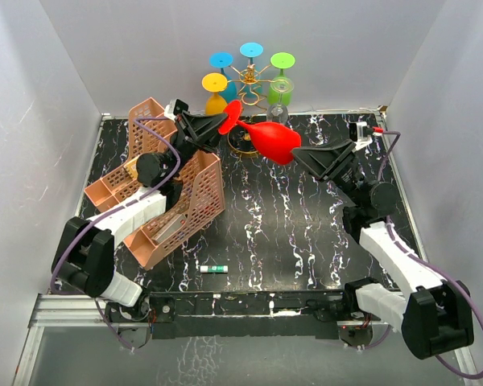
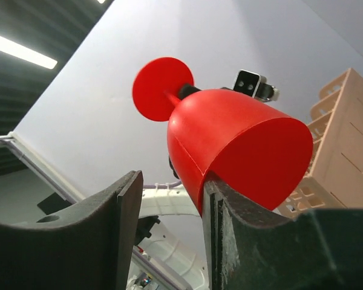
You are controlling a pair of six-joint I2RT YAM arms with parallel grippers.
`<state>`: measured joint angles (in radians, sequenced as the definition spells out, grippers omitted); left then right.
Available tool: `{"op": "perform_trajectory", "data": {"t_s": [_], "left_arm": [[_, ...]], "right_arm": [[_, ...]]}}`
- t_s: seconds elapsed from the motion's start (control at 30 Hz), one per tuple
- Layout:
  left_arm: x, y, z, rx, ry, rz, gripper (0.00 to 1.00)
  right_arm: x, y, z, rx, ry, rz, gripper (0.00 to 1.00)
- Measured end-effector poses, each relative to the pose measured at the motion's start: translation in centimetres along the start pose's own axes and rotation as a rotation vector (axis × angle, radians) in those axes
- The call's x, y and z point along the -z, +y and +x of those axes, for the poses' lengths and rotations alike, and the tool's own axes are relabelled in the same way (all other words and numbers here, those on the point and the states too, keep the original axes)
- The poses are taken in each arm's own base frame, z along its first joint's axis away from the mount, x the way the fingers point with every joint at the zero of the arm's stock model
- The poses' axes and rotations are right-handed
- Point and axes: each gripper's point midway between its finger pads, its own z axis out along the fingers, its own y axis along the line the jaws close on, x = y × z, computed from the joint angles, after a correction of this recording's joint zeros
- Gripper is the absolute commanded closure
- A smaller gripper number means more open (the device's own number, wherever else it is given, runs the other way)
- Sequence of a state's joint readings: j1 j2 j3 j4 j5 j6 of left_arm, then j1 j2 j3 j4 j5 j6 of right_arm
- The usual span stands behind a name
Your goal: Take the wine glass off the wine glass rack
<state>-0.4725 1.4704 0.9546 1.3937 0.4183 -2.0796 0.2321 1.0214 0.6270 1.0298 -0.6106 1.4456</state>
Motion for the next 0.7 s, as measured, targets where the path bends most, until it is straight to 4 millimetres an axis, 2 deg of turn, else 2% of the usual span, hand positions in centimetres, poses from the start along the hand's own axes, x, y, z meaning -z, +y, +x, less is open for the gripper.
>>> {"op": "perform_trajectory", "data": {"t_s": [0.2,0.3,0.37,0.5,0.7], "left_arm": [[0.2,-0.3,-0.1,-0.019,0.005,0.057,1.00],[0.3,-0.7,0.5,-0.029,0.024,0.092,1.00],[0.4,-0.8,0.7,-0.033,0.031,0.109,0.93],[0.8,-0.4,0.6,-0.032,0.023,0.107,0.77],[1.8,1.8,-0.2,-0.007,-0.009,0.052,0.48]], "right_arm": [[-0.1,1.9,-0.3,-0.020,-0.003,-0.129,0.76],[0.0,2.5,-0.4,-0.049,0.000,-0.182,0.80],[0.0,2.6,-0.4,-0.075,0.002,-0.205,0.82],[-0.2,2.1,-0.6,-0.149,-0.003,-0.192,0.92],[0.0,3.2,-0.8,-0.159,-0.012,-0.212,0.92]]}}
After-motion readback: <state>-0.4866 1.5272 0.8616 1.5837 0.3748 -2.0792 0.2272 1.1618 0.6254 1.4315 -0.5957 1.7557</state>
